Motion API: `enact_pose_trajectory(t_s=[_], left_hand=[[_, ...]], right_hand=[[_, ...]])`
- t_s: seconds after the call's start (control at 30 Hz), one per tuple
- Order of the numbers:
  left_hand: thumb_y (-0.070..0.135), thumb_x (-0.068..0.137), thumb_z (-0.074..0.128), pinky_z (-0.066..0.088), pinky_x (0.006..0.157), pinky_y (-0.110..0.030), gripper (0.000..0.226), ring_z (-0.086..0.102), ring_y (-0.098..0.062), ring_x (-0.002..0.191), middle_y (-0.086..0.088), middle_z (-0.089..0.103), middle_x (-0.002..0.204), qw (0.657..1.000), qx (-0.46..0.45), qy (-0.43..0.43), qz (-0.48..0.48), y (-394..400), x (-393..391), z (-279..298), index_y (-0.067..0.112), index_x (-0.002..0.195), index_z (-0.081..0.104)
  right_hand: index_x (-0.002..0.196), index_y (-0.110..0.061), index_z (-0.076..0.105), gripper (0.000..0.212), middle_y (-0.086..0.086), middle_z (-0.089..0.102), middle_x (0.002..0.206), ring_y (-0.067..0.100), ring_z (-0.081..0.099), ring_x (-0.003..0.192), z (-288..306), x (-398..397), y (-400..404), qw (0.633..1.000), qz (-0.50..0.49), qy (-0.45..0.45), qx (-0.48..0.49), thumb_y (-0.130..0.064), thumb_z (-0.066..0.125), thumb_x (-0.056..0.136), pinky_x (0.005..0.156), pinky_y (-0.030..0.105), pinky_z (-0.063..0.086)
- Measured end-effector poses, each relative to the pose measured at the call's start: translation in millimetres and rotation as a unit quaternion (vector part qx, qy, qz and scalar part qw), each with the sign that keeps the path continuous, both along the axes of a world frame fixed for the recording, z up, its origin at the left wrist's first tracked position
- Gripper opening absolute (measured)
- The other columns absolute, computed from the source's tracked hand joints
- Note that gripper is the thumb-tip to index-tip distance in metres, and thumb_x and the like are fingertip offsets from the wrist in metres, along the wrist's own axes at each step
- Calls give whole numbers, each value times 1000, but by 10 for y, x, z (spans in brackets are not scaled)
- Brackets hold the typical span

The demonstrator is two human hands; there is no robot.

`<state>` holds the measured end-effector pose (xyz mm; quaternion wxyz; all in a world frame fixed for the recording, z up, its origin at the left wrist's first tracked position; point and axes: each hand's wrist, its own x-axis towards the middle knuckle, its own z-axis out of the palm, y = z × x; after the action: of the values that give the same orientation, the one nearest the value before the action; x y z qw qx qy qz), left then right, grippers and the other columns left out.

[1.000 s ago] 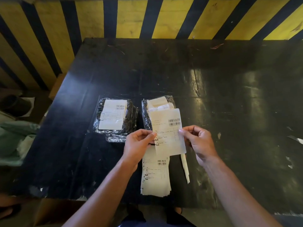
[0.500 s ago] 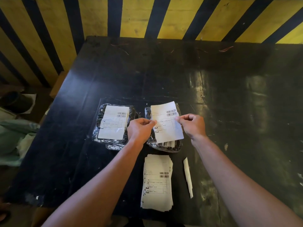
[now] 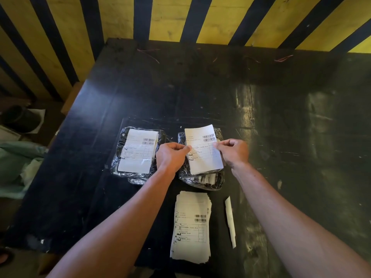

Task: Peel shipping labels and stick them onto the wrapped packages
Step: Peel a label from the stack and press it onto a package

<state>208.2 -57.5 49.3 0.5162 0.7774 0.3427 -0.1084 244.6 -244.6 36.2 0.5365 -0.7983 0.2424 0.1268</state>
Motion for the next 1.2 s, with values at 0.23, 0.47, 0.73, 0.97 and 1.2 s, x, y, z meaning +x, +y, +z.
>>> enact_pose_trajectory(t_s=[0.23,0.47,0.73,0.97,1.2], left_hand=[[39,92,81,46,45,-14,16,72,-6,72,9,77,85,1000,22,7,-10,4,10,-22,25,88,76],[40,90,83,56,55,-23,16,74,-8,73,9,77,83,998,57,1,-18,-7,25,-24,27,84,76],[40,83,89,67,72,-36,18,75,-9,73,7,77,83,995,102,-14,-20,-14,50,-95,27,82,76],[42,85,86,51,65,-22,29,64,-8,76,10,67,85,962,223,-110,-115,37,-70,-139,26,87,62],[27,98,65,38,118,-43,50,38,-25,151,-4,48,160,838,348,-253,-337,95,-156,-324,20,147,58]], right_hand=[[82,-12,74,18,-2,75,94,14,70,85,-49,-7,15,1000,7,-1,-18,-25,84,88,61,29,55],[77,-15,70,21,-3,75,93,15,72,84,-55,-5,48,998,26,-9,-58,-25,83,89,67,39,62],[75,-19,71,19,-8,73,80,13,71,75,-50,38,73,992,40,-29,-114,-27,86,84,62,29,55],[100,-22,52,45,-10,59,85,10,59,69,-12,7,-28,966,94,-103,-218,-41,87,80,60,32,49],[136,-17,62,47,2,61,144,20,54,135,-48,-94,50,813,389,-286,-326,-33,44,96,110,42,35]])
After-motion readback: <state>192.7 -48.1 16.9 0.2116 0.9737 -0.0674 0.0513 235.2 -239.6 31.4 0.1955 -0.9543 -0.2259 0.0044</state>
